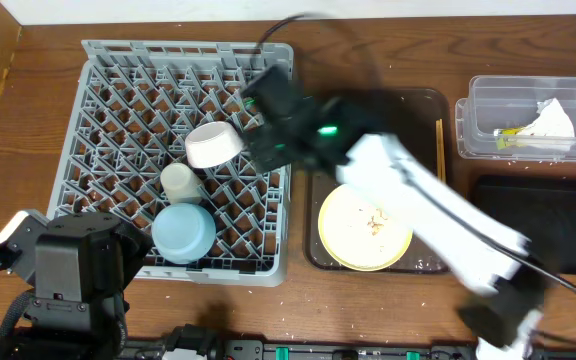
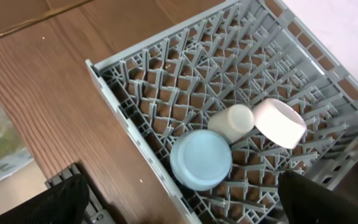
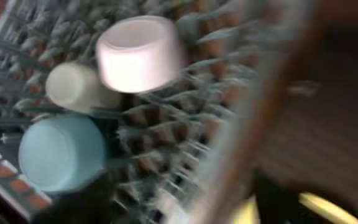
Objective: Sort waste into correct bins and load items into the dishwasher
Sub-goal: 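Move the right gripper right to the wooden chopsticks on the tray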
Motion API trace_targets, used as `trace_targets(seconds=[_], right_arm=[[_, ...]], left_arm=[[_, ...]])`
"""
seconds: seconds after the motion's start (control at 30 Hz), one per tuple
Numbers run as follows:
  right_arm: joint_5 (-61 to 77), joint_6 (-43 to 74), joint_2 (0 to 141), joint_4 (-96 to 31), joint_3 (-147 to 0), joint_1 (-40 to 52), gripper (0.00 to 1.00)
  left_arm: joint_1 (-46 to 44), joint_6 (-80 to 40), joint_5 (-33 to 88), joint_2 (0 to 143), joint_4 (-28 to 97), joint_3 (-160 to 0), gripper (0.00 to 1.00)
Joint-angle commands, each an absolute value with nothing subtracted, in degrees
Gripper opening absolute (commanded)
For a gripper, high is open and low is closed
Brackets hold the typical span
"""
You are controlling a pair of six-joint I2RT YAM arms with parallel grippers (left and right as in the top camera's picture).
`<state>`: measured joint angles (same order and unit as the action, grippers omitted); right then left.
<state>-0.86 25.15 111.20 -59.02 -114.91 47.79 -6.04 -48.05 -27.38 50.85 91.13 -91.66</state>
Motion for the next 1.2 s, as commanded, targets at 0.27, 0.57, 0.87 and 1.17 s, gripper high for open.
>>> trace_targets(seconds=[0.27,0.57,0.87,1.17], right_arm=[[-19.9,24.6,102.5,-83.7,-114.1,30.0,0.99],[-10.3,22.7,102.6,-66.1,-93.6,17.3,0.88],[0.2,11.2,104.1,-47.7,-77.5,15.0,0.7],[-4.4,11.9,110.5,-45.6,-76.2,14.2,0.63]], left_arm=[[-5.7,-48.6,-28.1,50.9,91.3,-92.1,0.98],[-5.7,-48.6,-28.1,50.9,91.3,-92.1,0.98],[-5.7,-48.6,-28.1,50.9,91.3,-92.1,0.98],[-5.7,-48.6,-28.1,50.9,91.3,-92.1,0.98]])
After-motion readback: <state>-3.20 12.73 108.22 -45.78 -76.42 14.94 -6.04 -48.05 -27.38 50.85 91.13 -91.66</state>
